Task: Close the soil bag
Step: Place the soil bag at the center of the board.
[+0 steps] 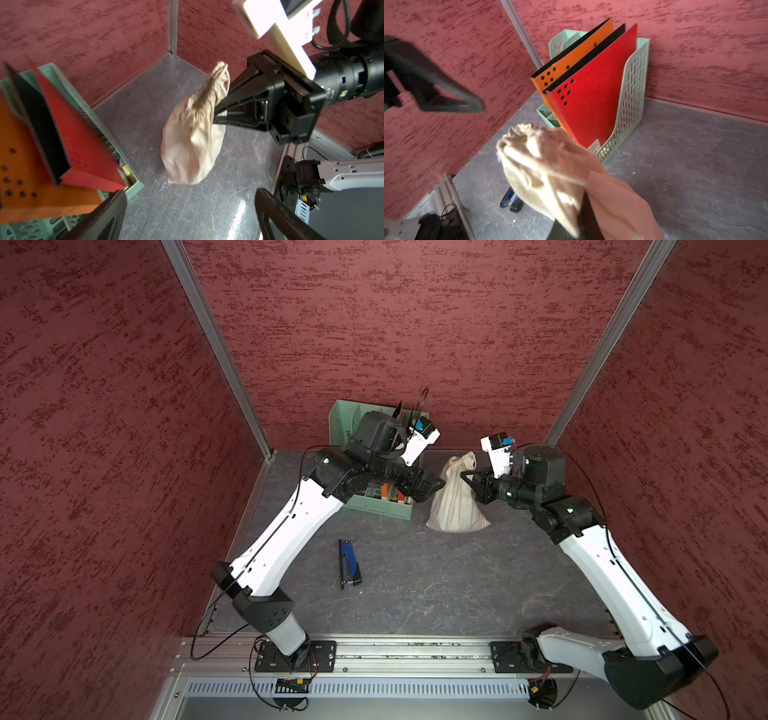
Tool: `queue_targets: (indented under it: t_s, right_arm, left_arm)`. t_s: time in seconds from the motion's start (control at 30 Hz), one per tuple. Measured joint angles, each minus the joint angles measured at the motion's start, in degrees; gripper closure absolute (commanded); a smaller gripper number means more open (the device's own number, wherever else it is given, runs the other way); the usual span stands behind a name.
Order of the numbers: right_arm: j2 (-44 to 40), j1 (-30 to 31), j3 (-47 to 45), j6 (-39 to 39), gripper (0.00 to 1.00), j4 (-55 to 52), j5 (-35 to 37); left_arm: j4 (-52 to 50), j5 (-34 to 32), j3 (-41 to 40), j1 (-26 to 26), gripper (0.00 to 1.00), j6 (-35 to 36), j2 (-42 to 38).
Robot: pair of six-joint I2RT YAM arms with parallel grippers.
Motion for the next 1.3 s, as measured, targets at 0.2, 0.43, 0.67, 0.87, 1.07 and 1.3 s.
queue_targets:
  t_s: [0.2, 0.43, 0.67, 0.87, 1.07, 1.3]
  right_arm:
    - [5.4, -0.1, -0.2, 6.8, 1.00, 6.2, 9.7]
    - [15.6, -0.1, -4.1, 14.4, 1.00, 17.1, 15.3]
    - [23.8, -0.1, -6.0, 24.1, 1.00, 23.3, 15.7]
    - [28.2, -0.5, -4.5, 26.1, 0.97, 18.0, 19.6]
    - [32.0, -1.4, -2.1, 23.1, 0.53, 8.1, 21.0]
    - [19.5, -5.6, -2.3, 16.7, 0.02, 0.2, 15.5]
  left_arm:
    - [7.9, -4.1, -16.9, 8.0, 0.00, -8.1, -16.3]
    - [9.8, -4.4, -31.5, 19.0, 0.00, -16.9, -23.7]
    - [9.8, -2.0, -42.8, 28.6, 0.00, -21.9, -31.7]
    - [9.8, 0.7, -48.1, 34.8, 0.00, -24.1, -34.3]
    - [10.3, 2.7, -53.2, 38.8, 0.00, -24.5, -34.0]
    - [14.7, 3.1, -57.9, 41.3, 0.00, -24.6, -33.6]
